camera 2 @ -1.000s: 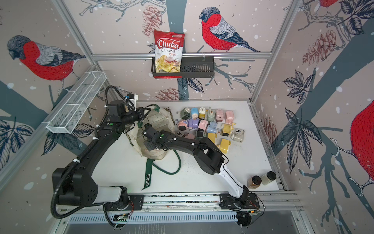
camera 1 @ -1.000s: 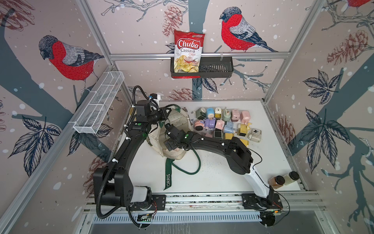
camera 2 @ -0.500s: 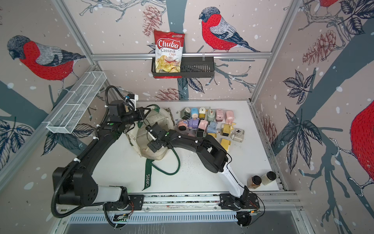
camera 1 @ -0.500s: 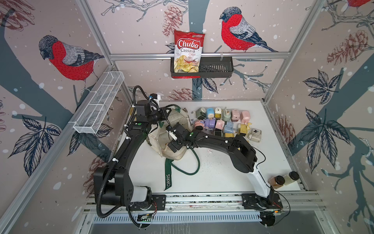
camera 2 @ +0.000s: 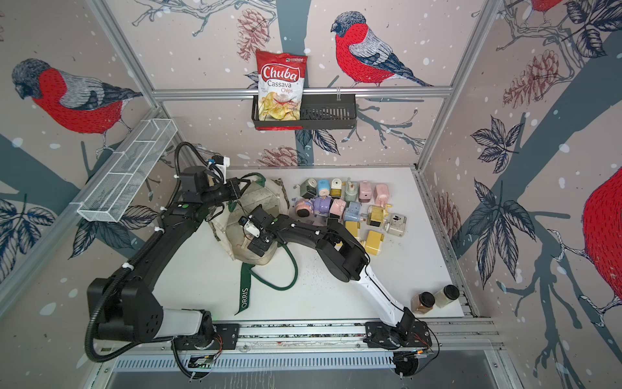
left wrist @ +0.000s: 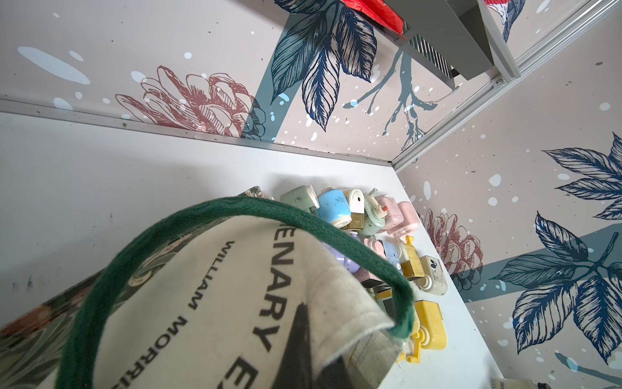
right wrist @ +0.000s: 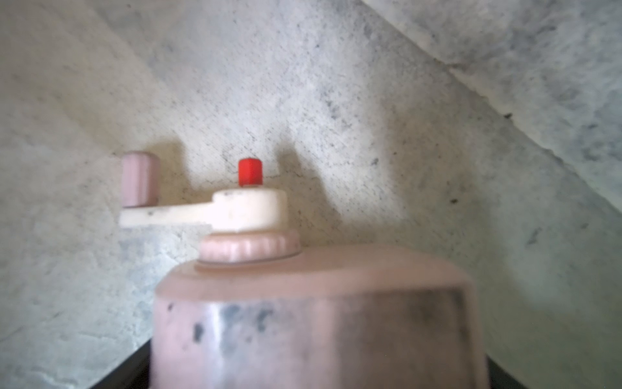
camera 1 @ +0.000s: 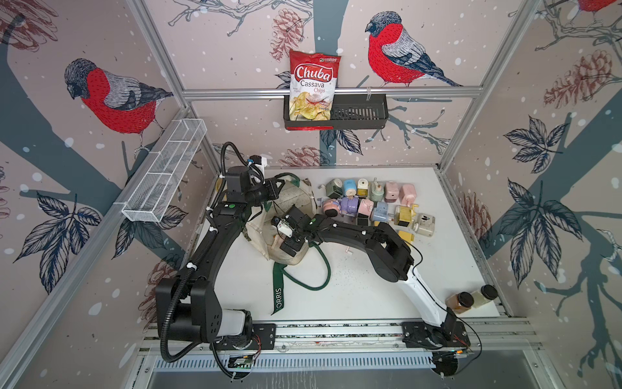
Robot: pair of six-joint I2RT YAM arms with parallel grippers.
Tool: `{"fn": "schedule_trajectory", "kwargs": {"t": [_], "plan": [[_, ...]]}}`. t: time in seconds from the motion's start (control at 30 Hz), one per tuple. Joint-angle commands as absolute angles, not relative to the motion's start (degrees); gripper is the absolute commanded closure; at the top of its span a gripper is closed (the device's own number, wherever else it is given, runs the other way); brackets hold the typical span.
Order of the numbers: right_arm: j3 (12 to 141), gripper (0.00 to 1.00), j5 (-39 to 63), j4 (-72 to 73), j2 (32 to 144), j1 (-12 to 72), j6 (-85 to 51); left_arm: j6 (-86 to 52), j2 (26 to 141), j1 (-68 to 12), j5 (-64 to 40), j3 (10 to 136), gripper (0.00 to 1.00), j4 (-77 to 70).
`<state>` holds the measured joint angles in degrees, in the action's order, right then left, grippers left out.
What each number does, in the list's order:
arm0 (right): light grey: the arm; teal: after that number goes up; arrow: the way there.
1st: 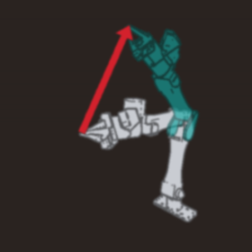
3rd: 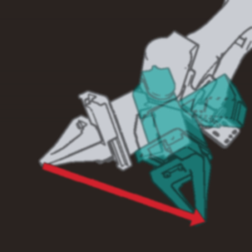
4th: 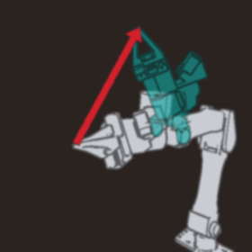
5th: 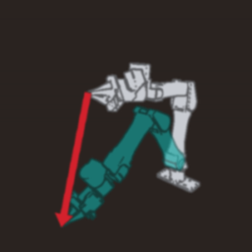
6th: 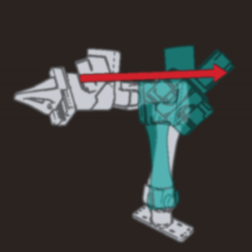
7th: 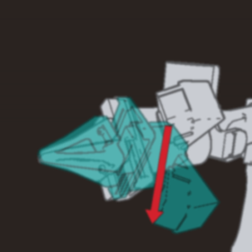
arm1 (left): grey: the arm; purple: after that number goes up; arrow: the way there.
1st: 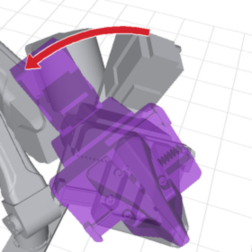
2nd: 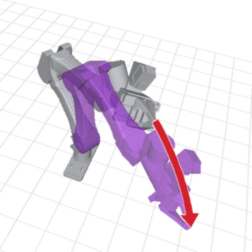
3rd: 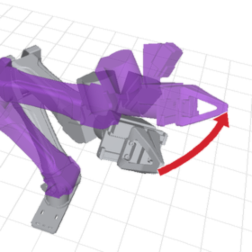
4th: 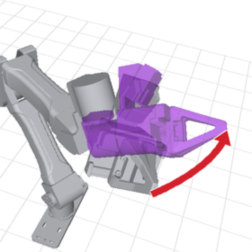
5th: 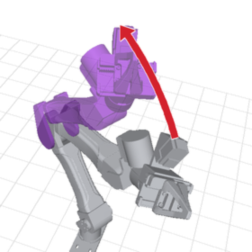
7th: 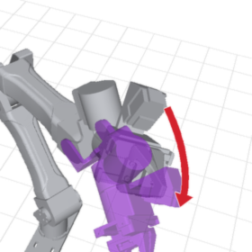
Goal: Take out the pencil sharpeners from the tote bags
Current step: Pick up the pencil sharpener from the canvas bag.
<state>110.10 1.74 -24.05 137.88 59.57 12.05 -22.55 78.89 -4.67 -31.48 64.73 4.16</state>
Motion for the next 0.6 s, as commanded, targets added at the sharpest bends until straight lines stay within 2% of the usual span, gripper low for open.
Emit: {"fn": "schedule_trajectory", "kwargs": {"t": [0.0,0.07,0.2,0.33,0.57], "plan": [[111.02,0.0,0.82,-24.36,139.5,59.68,13.46,-22.63,78.75,-4.77,-32.71,65.36,1.0,0.71],[111.27,0.02,1.04,-23.69,139.83,59.61,13.55,-22.58,78.85,-4.75,-32.61,65.3,1.0,0.75],[111.52,0.11,1.08,-22.37,139.66,60.24,13.15,-22.51,78.84,-4.77,-32.66,65.35,1.0,0.84],[109.67,0.18,-2.38,-20.02,137.52,61.49,12.31,-22.58,78.93,-4.75,-32.44,65.4,1.0,0.92],[100.03,0.23,-4.99,-13.0,128.93,63.84,11.79,-22.5,78.93,-4.75,-30.43,65.56,1.0,1.94]]}}
